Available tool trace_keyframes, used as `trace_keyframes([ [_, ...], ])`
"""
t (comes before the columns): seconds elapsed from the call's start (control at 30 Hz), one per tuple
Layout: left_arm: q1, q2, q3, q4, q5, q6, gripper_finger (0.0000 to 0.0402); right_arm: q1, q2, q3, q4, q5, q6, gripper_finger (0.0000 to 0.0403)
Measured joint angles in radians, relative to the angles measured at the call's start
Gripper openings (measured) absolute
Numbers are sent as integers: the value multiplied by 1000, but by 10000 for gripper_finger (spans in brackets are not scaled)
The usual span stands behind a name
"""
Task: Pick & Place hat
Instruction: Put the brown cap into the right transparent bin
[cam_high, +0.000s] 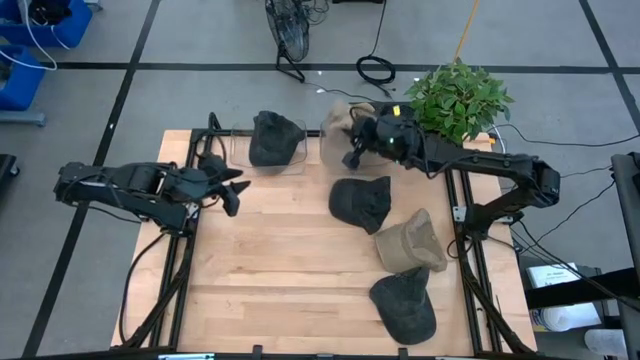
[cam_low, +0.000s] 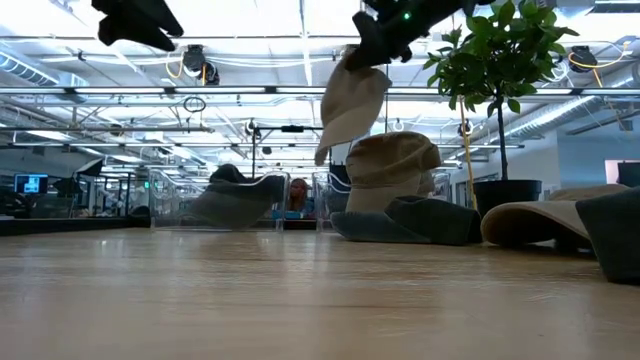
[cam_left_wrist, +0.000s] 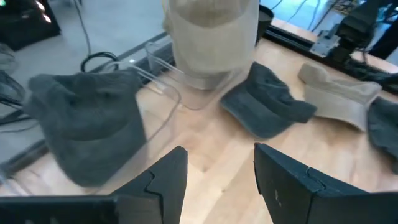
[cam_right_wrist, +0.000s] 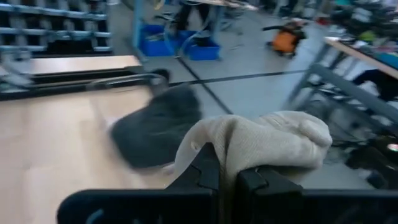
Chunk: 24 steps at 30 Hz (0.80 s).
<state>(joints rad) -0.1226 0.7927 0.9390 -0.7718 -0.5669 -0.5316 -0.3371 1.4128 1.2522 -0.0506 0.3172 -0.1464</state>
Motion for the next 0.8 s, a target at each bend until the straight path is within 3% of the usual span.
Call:
trace_keyframes([
  [0.27,19,-6,-1,-44,-30,29,186,-130,76,0,39,-3,31,1],
  [0.47,47,-6,-1,-64,-30,42,186,-130,183,0,28,-6,3,1],
  [0.63,57,-6,-1,-63,-30,42,186,-118,235,0,-29,4,94,0],
  [0.8,57,-6,-1,-63,-29,39,186,-79,216,0,-104,156,106,0],
])
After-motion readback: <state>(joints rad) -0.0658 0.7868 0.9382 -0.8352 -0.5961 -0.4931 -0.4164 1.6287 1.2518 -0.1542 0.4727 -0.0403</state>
